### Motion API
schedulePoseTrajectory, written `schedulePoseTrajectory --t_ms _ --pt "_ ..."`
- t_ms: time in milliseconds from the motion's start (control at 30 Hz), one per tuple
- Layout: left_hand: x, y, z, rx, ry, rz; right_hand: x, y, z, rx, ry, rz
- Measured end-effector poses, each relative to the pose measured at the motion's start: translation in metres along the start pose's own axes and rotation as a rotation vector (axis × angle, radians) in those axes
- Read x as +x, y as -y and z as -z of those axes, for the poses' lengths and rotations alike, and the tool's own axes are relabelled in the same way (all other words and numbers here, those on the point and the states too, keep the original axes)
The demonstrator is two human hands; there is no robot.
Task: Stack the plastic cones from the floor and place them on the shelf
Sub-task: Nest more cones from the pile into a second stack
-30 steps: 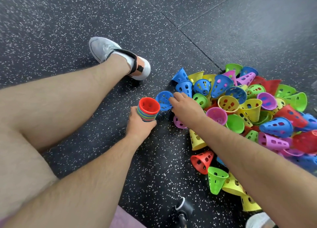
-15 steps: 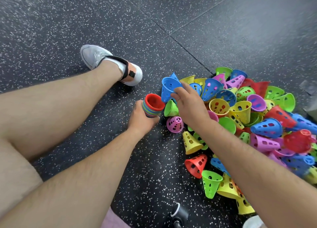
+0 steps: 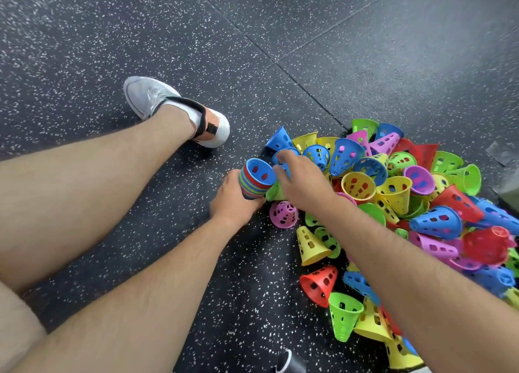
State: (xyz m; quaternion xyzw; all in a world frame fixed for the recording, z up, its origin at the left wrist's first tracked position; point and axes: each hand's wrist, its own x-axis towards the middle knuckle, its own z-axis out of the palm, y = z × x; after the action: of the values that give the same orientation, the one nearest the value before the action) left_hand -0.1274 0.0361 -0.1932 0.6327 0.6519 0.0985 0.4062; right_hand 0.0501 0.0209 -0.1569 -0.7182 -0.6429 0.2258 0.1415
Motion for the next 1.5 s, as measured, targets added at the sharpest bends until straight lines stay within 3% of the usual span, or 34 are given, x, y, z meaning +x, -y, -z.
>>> schedulePoseTrajectory --t_ms 67,167,400,633,900,1267,1400,1500 --pt "0.003 0.000 0.000 0.017 0.002 -0.004 0.019 -0.008 0.002 -0.071 -0.057 -0.065" --pt "0.007 0.003 0.001 0.028 0.011 -0.012 0.053 -0.017 0.006 -0.250 -0.055 -0.002" --pt "0.012 0.007 0.000 0.005 0.032 -0.001 0.110 -0.016 0.013 -0.559 0.209 0.036" --pt "0.008 0.009 0.000 -0.016 0.029 -0.011 0.090 -0.027 0.023 -0.410 -0.011 0.025" --pt "-0.015 0.001 0.003 -0.010 0.028 -0.022 0.001 -0.015 0.050 0.027 -0.356 0.022" --pt "-0.076 -0.031 -0.010 0.008 0.058 -0.172 -0.124 0.015 0.034 0.112 -0.257 0.102" --pt "-0.098 -0.029 -0.022 0.032 0.094 -0.203 -0.162 0.010 0.034 0.307 -0.147 -0.018" --pt "-0.109 -0.024 -0.025 0.078 0.173 -0.218 -0.184 -0.004 0.031 0.314 -0.088 -0.132"
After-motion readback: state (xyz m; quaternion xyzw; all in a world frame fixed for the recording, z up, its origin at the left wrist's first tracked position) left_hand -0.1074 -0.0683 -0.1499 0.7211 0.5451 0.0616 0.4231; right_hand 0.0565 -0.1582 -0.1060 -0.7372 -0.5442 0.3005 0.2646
